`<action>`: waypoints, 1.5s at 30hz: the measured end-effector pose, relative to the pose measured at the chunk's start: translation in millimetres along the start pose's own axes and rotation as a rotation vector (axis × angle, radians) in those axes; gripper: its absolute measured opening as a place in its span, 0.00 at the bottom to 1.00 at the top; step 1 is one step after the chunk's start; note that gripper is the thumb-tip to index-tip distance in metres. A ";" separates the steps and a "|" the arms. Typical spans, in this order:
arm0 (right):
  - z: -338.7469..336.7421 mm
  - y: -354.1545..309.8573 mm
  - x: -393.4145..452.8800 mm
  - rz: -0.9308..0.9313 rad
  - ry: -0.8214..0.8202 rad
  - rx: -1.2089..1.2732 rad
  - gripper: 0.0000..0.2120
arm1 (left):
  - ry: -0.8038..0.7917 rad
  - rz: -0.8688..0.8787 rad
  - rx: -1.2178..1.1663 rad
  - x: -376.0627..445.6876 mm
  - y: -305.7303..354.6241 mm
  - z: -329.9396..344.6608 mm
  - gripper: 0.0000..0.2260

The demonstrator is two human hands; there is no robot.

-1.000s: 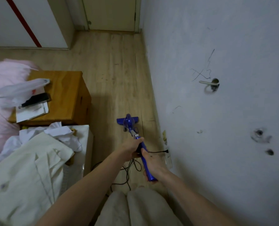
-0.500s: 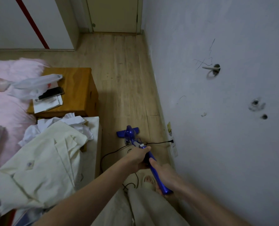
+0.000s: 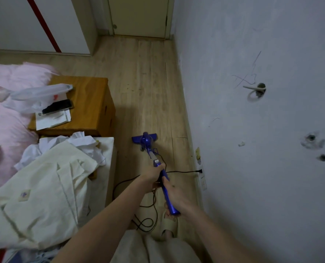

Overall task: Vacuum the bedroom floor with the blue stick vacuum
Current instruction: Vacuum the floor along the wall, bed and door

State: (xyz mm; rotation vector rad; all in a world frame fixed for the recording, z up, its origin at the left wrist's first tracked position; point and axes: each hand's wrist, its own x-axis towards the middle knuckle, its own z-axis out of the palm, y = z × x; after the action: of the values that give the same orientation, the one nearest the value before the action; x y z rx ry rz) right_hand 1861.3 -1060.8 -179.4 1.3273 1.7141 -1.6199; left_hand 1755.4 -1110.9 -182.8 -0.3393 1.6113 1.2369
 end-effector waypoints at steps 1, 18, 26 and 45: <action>0.1 -2.4 3.1 0.004 -0.004 -0.004 0.26 | 0.006 0.004 0.009 2.1 2.4 -0.7 0.13; -56.7 -4.5 -40.9 0.010 -0.122 -0.248 0.24 | -0.058 -0.090 -0.191 -35.3 -10.3 21.8 0.09; -23.2 -22.0 -6.5 -0.037 -0.161 -0.144 0.28 | 0.071 -0.041 -0.159 -25.5 13.2 -2.9 0.14; -45.4 -40.0 -3.8 -0.091 -0.160 -0.356 0.29 | 0.061 -0.101 -0.305 -8.2 24.1 6.6 0.17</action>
State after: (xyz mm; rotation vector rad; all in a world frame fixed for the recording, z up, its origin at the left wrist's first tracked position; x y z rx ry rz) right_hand 1842.6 -1014.2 -145.5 0.9387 1.8773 -1.3438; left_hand 1745.2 -1097.8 -162.4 -0.6472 1.4375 1.4064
